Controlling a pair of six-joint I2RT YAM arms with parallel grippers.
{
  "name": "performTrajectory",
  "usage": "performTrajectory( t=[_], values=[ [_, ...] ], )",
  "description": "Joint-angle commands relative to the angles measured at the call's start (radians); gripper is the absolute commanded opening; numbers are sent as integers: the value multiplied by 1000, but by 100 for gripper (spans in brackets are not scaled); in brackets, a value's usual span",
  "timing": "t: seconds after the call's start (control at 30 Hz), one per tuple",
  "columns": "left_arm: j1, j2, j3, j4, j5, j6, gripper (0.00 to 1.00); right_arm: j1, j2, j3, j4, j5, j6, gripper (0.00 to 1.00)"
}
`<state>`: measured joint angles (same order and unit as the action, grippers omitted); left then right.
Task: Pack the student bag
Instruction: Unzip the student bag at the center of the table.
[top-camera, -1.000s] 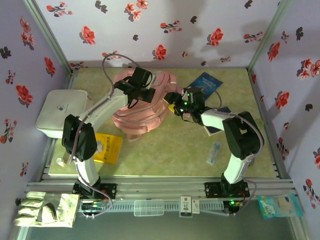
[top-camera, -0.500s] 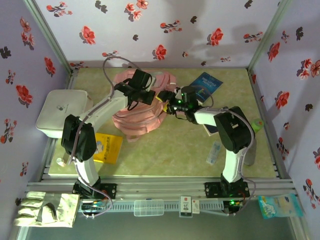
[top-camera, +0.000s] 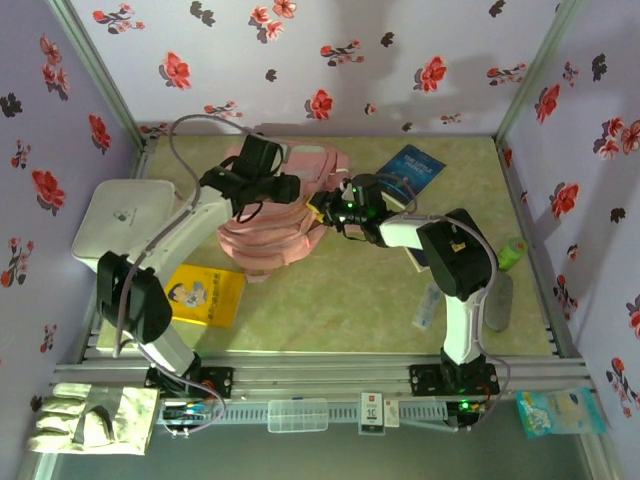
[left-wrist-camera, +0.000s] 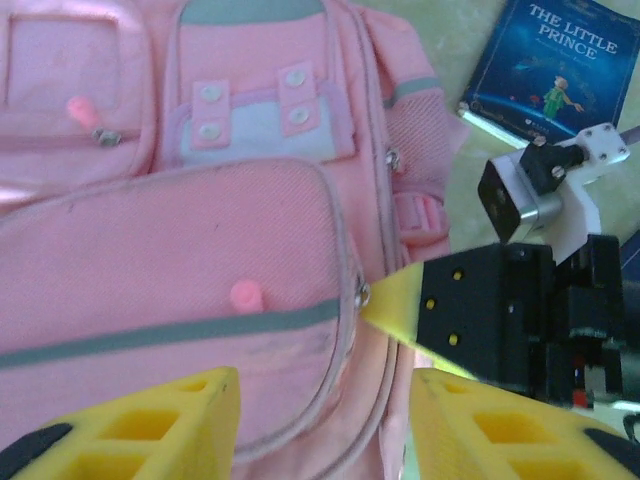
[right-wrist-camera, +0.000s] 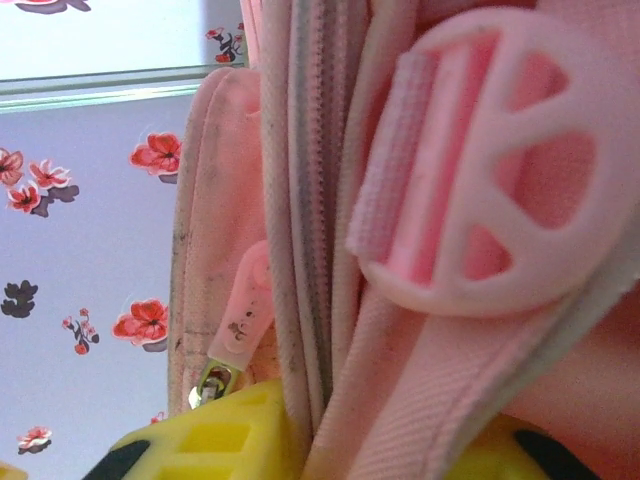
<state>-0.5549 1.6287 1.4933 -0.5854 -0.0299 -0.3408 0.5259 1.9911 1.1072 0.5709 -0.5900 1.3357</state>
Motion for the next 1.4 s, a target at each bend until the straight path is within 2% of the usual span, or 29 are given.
performTrajectory(
  t=[0.0, 0.2, 0.33, 0.43, 0.67, 0.83, 1.1, 1.37],
  values=[
    [3, -67, -65, -74, -27, -142, 49, 19, -11, 55, 50, 27, -24, 21],
    [-55, -198, -241, -44, -26, -326, 48, 44, 3, 106, 39, 66, -34, 16],
    [-115, -246, -332, 16, -29, -419, 45, 57, 7, 132, 38, 95, -31, 16],
    [-173, -244, -387, 74, -81, -472, 41, 65, 8, 152, 32, 108, -32, 16],
    [-214, -144, -353, 128, -144, -473, 35, 75, 5, 154, 47, 115, -19, 16],
    [-213, -79, -320, 148, -225, -485, 27, 77, -2, 142, 57, 117, -7, 16],
    [-197, -13, -282, 178, -239, -479, 28, 79, -3, 141, 66, 115, -1, 16],
    [-201, 30, -270, 137, -302, -522, 25, 79, 8, 157, 68, 101, -8, 16]
  ],
)
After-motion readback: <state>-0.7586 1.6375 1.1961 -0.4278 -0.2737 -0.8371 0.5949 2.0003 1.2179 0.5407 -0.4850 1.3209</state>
